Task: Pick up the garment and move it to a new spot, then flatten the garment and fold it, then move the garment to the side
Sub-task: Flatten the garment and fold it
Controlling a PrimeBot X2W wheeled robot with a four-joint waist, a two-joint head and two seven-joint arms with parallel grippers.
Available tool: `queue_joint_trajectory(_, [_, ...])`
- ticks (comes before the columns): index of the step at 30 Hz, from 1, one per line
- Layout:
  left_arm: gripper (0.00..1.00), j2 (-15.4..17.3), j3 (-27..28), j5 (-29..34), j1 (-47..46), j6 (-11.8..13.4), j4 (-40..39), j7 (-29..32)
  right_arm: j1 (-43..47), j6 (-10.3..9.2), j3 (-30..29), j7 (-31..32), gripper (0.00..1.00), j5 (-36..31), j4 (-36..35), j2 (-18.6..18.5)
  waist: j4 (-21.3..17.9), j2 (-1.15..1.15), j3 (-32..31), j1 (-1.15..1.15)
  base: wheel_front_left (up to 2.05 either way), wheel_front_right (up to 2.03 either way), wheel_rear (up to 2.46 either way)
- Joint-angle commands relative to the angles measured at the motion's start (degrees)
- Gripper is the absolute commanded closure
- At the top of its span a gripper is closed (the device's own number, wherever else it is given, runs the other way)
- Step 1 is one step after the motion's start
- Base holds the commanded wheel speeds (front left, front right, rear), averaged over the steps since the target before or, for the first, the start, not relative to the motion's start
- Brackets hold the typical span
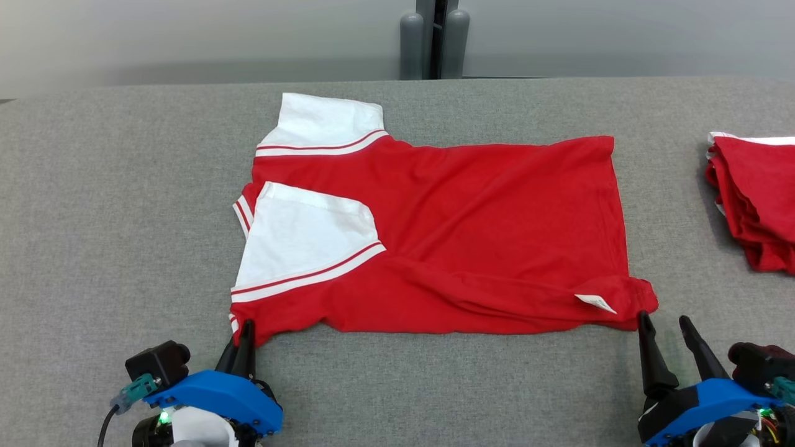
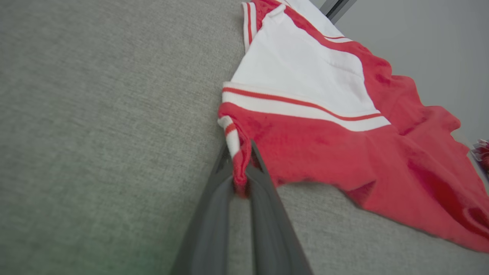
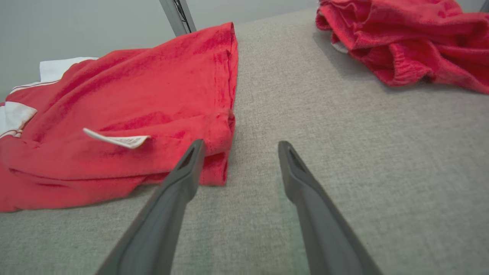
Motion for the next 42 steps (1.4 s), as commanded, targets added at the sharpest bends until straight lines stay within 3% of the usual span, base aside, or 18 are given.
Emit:
queue_joint_trajectory(1, [1.0, 0.09, -0.11, -0.16, -1.28, -0.1, 0.32, -0.54, 0.6, 0.0, 0.47, 0.6, 0.0, -0.06, 0.29, -0.06, 0.11, 0.0, 0.22, 0.0, 0.0, 0.0, 0.0])
queue_joint_trajectory(18, [1.0, 0.53, -0.69, 0.33, -4.48, -0.98, 2.06, -4.9, -5.02, 0.0, 3.48, 1.0, 0.0, 0.26, 8.29, -0.06, 0.46, 0.0, 1.15, 0.0, 0.0, 0.0, 0.0])
queue_joint_trajectory(19, [1.0, 0.55, -0.76, 0.44, -4.63, -1.05, 2.11, -5.11, -5.67, 0.0, 3.96, 1.16, 0.09, 0.37, 9.16, -0.05, 0.49, 0.0, 1.13, 0.0, 0.0, 0.0, 0.0])
queue_joint_trajectory(20, [1.0, 0.57, -0.84, 0.49, -4.86, -1.12, 2.11, -5.26, -6.25, 0.0, 4.35, 1.3, 0.58, 0.3, 9.89, -0.05, 0.56, 0.0, 1.09, 0.0, 0.0, 0.0, 0.0])
queue_joint_trajectory(21, [1.0, 0.6, -0.91, 0.49, -4.99, -1.15, 2.07, -5.55, -6.78, 0.0, 4.64, 1.46, 0.78, 0.22, 10.5, -0.03, 0.66, 0.0, 1.0, 0.0, 0.0, 0.0, 0.0])
queue_joint_trajectory(22, [1.0, 0.65, -0.96, 0.58, -5.06, -1.23, 1.98, -5.78, -7.33, 0.0, 4.86, 1.45, 0.93, 0.45, 10.91, -0.03, 0.76, 0.0, 0.91, 0.0, 0.0, 0.0, 0.0])
queue_joint_trajectory(23, [1.0, 0.67, -1.0, 0.64, -5.07, -1.2, 1.86, -6.08, -7.72, 0.0, 4.97, 1.36, 1.0, 0.69, 11.07, -0.03, 0.85, 0.0, 0.78, 0.0, 0.0, 0.0, 0.0])
queue_joint_trajectory(32, [1.0, 1.99, -0.93, 1.26, -5.56, -1.66, -1.99, -8.65, -7.89, 0.0, 3.85, 2.78, 1.0, 1.4, 5.05, -0.1, 0.58, 0.0, -1.75, 0.0, 0.0, 0.0, 0.0])
queue_joint_trajectory(42, [1.0, 4.18, -2.5, 2.02, 1.7, -0.81, -14.77, -5.75, -0.89, 0.0, -0.51, 13.4, 1.0, 2.86, -11.27, -0.06, 0.34, 0.0, -4.4, 0.0, 0.0, 0.0, 0.0])
